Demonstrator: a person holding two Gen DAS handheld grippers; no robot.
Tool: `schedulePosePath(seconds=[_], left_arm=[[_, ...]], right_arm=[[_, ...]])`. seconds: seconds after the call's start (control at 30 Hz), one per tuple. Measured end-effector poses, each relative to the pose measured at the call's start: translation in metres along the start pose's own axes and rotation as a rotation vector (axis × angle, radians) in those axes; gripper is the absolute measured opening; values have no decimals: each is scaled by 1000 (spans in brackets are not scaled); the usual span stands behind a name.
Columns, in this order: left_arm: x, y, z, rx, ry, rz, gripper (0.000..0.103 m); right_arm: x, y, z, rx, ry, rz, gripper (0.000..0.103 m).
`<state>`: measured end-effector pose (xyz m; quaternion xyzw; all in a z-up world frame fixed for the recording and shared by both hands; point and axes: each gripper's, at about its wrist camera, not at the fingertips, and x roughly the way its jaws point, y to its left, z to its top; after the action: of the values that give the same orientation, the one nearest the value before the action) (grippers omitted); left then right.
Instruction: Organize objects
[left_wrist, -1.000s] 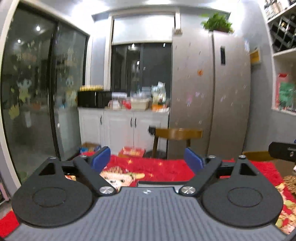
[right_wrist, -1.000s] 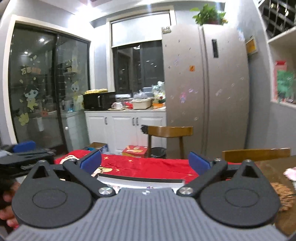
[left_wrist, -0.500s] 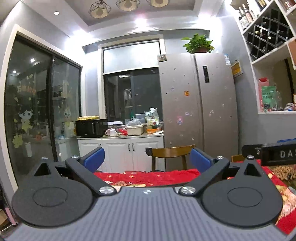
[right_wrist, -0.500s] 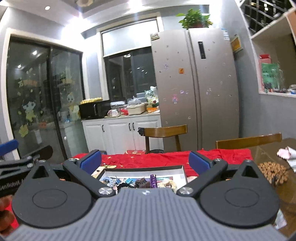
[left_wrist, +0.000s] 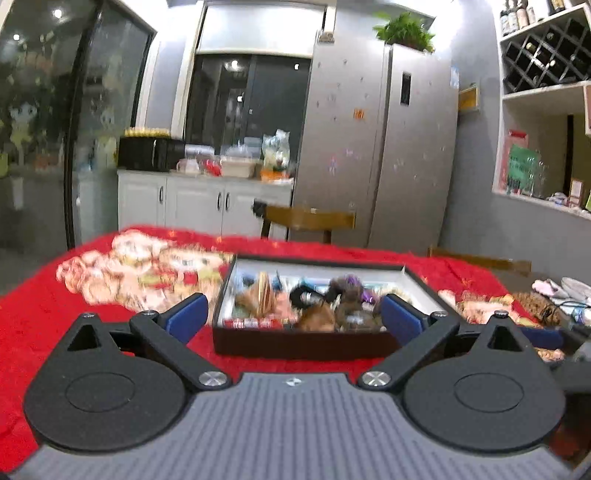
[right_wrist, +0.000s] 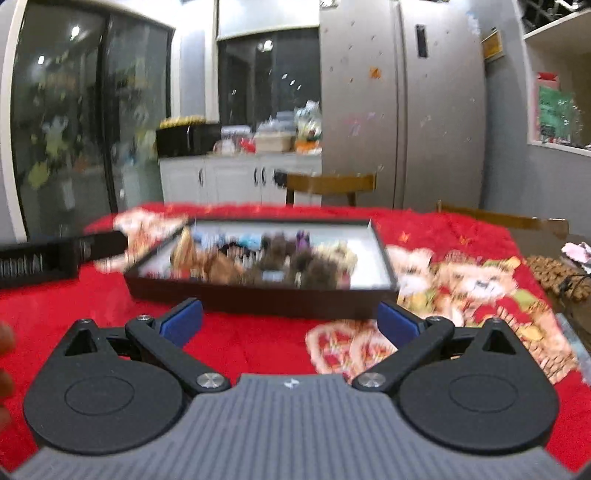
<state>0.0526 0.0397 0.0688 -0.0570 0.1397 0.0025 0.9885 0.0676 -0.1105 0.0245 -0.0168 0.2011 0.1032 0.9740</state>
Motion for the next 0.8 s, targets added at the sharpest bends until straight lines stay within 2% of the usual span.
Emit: schedulePosePath(seconds=[0.23, 0.43, 0.57, 0.63, 0.8], left_arm=[[26, 8, -24, 70, 52, 111, 101], [33, 8, -26, 78, 71, 108, 101], [31, -1, -36, 94, 67, 104, 101], [33, -5, -39, 110, 89, 107, 101], [34, -2, -39, 82, 98, 109, 101]], right_arm=[[7, 10, -21, -72, -27, -74, 103], [15, -2, -20, -25, -3, -119, 103], [31, -16, -20, 41, 83, -88, 103], [37, -21, -21, 68, 116, -61, 103], [37, -22, -24, 77, 115, -47, 103]])
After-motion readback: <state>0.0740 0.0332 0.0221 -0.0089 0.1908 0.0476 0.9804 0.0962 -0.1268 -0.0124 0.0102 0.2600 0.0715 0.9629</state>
